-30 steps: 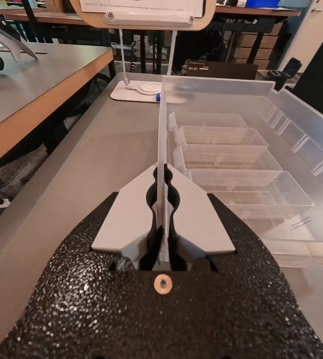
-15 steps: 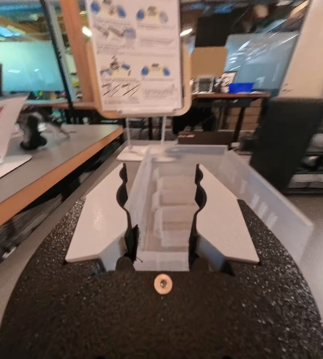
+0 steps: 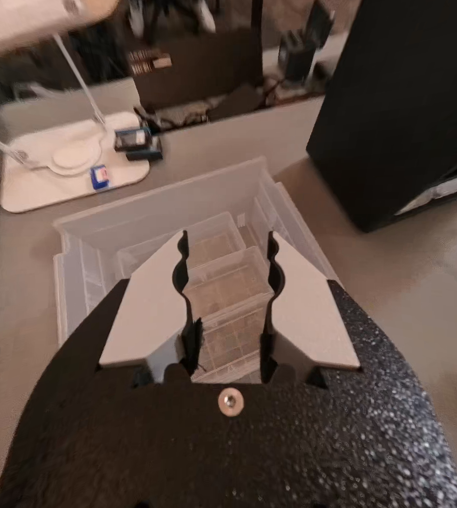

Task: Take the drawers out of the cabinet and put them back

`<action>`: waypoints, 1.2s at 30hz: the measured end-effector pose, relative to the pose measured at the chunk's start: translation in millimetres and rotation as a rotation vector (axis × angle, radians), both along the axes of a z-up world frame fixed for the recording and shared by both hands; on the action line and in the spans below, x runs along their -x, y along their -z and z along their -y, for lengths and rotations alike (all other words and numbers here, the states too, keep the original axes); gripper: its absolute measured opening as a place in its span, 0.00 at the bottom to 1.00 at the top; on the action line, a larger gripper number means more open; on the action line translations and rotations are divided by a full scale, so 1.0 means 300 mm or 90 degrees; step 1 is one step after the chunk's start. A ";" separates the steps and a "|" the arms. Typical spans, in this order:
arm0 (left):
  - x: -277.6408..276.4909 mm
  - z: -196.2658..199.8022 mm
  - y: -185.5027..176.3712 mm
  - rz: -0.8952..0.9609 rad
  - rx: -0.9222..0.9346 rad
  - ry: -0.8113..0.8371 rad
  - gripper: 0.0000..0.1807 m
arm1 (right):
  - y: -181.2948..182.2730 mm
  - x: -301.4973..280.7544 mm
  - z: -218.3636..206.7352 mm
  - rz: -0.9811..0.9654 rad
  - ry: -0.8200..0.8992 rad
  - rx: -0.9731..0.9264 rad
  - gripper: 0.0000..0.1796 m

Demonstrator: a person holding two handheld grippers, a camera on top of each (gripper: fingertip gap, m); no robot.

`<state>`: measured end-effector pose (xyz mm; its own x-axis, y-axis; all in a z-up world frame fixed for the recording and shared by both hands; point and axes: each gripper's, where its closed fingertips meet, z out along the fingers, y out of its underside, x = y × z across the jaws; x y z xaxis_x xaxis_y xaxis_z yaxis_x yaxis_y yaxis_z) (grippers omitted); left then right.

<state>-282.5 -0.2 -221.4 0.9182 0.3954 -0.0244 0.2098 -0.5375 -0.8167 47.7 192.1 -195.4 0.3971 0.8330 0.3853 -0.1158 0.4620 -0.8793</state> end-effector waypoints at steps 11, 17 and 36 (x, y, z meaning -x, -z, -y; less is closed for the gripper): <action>0.038 -0.115 0.172 0.079 0.121 0.045 0.30 | -0.115 0.013 -0.192 -0.169 0.094 0.009 0.36; 0.028 -0.133 0.223 0.093 0.128 0.053 0.28 | -0.343 0.011 -0.310 -0.213 -0.008 0.037 0.27; 0.083 -0.156 0.310 0.155 0.234 -0.037 0.31 | -0.312 0.224 -0.337 0.181 -0.173 0.207 0.00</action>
